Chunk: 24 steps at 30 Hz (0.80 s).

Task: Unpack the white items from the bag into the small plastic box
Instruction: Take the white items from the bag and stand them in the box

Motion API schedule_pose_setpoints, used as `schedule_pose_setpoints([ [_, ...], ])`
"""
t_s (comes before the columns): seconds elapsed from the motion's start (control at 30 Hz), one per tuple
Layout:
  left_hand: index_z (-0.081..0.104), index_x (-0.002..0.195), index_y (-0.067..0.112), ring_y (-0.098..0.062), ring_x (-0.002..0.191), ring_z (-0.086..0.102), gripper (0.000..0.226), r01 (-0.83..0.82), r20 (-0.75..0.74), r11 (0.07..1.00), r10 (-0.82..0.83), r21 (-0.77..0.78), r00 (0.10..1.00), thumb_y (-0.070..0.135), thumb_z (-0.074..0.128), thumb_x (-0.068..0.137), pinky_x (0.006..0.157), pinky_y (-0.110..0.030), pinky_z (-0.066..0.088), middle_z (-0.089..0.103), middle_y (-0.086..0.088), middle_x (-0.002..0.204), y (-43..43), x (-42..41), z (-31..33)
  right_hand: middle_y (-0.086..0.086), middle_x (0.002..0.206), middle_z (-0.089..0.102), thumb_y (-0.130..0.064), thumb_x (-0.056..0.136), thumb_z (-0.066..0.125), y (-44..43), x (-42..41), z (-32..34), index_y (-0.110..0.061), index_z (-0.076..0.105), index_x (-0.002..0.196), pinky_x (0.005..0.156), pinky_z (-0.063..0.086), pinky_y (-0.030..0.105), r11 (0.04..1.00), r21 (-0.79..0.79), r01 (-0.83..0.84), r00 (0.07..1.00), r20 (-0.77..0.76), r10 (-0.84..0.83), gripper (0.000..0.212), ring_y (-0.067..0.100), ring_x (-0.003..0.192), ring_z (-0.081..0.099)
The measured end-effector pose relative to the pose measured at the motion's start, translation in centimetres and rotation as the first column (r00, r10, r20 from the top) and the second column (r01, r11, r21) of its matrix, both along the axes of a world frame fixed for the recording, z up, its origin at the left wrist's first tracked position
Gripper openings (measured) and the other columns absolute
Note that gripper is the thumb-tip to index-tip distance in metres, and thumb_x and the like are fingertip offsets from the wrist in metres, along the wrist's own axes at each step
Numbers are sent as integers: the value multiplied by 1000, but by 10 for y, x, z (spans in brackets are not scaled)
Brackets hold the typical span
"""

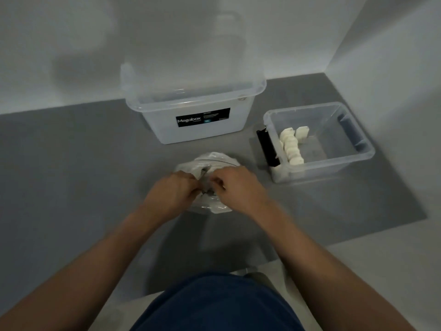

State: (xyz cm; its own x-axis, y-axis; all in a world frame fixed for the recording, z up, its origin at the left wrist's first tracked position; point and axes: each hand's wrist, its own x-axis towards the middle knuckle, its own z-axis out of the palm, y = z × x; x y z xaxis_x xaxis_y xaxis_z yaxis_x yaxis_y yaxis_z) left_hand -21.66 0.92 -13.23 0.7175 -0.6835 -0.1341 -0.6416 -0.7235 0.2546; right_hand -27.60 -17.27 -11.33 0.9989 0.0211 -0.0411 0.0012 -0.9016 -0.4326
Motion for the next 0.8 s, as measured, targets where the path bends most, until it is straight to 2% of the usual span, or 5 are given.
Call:
schedule_pose_setpoints([
  [0.07,69,109,30,-24,98,63,40,20,71,988,-31,155,997,45,37,91,83,-35,47,71,2,103,1,3,-8,-1,103,74,-24,92,54,3,1,-16,-29,73,107,81,53,34,967,-250,36,997,-53,-51,25,24,98,69],
  [0.2,69,97,21,-22,96,61,30,-39,179,960,-12,276,984,43,49,90,85,-35,34,70,-1,98,-9,12,-11,9,98,73,-20,91,60,-2,4,-27,-15,73,99,73,52,32,913,-380,151,980,-63,-189,16,30,93,70],
  [0.4,64,94,24,-22,89,62,20,-50,198,989,21,141,980,41,56,86,86,-37,34,70,1,94,-20,16,-19,3,106,67,-48,86,68,6,8,-33,-16,75,101,71,43,29,903,-377,204,972,-34,-234,36,25,94,67],
  [0.67,68,100,26,-19,94,64,26,-116,-46,985,111,-128,993,39,55,82,89,-36,40,71,7,90,-11,19,-33,3,101,68,-31,88,65,10,-15,-30,-20,78,89,70,45,32,954,-300,-1,1000,5,3,17,29,89,66],
  [0.8,70,85,24,-20,89,63,28,-132,-40,986,129,-100,991,42,48,84,88,-37,41,69,5,81,-13,17,-35,0,114,71,-24,90,65,6,-17,-26,-21,79,100,86,53,36,991,-136,-7,998,-63,-1,17,23,103,65],
])
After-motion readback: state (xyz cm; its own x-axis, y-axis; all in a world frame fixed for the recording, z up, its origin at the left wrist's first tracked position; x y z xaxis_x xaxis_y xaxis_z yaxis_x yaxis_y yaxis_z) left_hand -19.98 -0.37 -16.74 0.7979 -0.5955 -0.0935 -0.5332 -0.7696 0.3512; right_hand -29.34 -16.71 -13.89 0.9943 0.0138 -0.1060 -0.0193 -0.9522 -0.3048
